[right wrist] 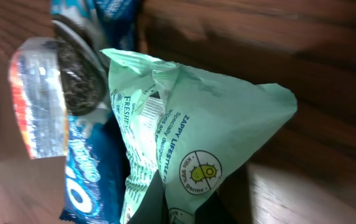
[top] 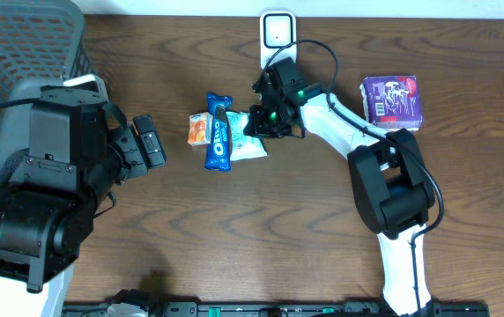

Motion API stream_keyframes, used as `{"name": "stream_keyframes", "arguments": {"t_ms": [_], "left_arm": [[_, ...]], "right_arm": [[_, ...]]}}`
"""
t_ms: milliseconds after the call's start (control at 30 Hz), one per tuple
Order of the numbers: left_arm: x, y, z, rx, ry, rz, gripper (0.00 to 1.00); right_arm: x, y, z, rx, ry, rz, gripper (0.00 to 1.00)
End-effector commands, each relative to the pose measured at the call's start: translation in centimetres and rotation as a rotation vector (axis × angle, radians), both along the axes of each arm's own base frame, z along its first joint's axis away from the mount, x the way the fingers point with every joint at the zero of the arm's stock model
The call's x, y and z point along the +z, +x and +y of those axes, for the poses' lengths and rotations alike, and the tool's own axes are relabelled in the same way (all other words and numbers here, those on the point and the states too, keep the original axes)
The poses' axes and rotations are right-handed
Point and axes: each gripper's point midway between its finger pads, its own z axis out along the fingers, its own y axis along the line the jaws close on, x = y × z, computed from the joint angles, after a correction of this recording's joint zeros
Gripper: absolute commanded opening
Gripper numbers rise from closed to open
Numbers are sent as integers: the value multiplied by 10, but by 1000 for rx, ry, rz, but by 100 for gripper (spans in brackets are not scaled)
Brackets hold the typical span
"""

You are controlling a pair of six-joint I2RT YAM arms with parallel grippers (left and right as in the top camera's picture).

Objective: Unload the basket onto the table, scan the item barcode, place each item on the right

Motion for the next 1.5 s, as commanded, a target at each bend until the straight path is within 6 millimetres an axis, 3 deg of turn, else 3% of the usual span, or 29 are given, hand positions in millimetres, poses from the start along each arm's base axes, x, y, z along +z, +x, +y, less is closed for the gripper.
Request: {"name": "stream_keyframes", "arguments": {"t_ms": [0, 67, 133, 300, 400, 500, 667, 833, 867, 933, 967, 1067, 1267, 1467], "left_arm": [[0, 0, 4, 4, 18, 1, 98], [0, 0, 4, 4, 18, 1, 98], [0, 0, 4, 4, 18, 1, 98], [0, 0, 4, 4, 18, 1, 98], [0, 0, 4, 4, 18, 1, 98], [0, 0, 4, 4, 18, 1, 98], [0, 0, 4, 4, 18, 1, 98], [0, 0, 4, 4, 18, 1, 98], [0, 0, 4, 4, 18, 1, 98], [0, 0, 4, 4, 18, 1, 98], [0, 0, 4, 4, 18, 1, 98], [0, 0, 4, 4, 18, 1, 98], [0, 0, 4, 4, 18, 1, 98], [0, 0, 4, 4, 18, 1, 98]], "right_arm": [[-1, 30, -67, -159, -163, -42, 1], [3, 37, -92, -208, -189, -41, 1], [5, 48, -133, -228, -223, -55, 1], [2, 51, -168, -249, -251, -43, 1], [1, 53, -183, -263, -270, -45, 14], [3, 51, -191, -273, -274, -32, 31], [22, 45, -191, -238, -279, -45, 26], [57, 41, -191, -237, -270, -87, 22], [66, 39, -192, -239, -269, -99, 26], [79, 36, -192, -232, -269, -117, 49], [83, 35, -192, -232, -268, -120, 51], [96, 31, -182, -214, -219, -132, 51], [114, 23, -102, -41, 32, -162, 49], [94, 18, -36, -3, 21, -179, 46]]}}
